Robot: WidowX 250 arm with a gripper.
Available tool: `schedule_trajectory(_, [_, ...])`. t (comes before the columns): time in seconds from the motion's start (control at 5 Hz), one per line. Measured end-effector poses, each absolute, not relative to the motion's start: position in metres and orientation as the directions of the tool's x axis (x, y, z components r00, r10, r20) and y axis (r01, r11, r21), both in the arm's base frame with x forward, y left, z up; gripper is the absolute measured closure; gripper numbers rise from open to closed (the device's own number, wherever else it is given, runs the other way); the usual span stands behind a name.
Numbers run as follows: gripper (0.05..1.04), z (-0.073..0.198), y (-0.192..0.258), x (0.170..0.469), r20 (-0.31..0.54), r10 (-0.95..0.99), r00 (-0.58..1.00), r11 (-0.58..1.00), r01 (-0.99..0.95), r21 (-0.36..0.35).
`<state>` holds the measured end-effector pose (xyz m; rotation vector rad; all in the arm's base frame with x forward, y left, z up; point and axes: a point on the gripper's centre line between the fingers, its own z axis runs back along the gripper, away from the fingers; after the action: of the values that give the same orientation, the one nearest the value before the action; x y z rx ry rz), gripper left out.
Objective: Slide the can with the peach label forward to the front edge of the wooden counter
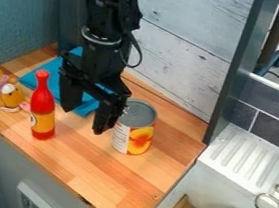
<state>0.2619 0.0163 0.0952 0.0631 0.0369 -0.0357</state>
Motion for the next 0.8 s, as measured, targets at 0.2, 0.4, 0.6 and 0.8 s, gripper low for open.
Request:
schedule_trajectory(0.2, [0.084, 0.089, 0.016, 0.259, -0.065, -0.030, 0.997, 0.998, 0.034, 0.055])
schedule_trajectory(0.4, [0.084, 0.103, 0.011, 0.271, -0.038, -0.025, 0.999, 0.999, 0.026, 0.024])
schedule_trajectory(0.6, [0.084, 0.124, 0.014, 0.295, 0.035, 0.002, 0.999, 1.000, -0.002, -0.017])
schedule_trajectory(0.8, [0.084, 0.123, 0.014, 0.326, 0.095, 0.040, 0.995, 0.999, -0.038, -0.025])
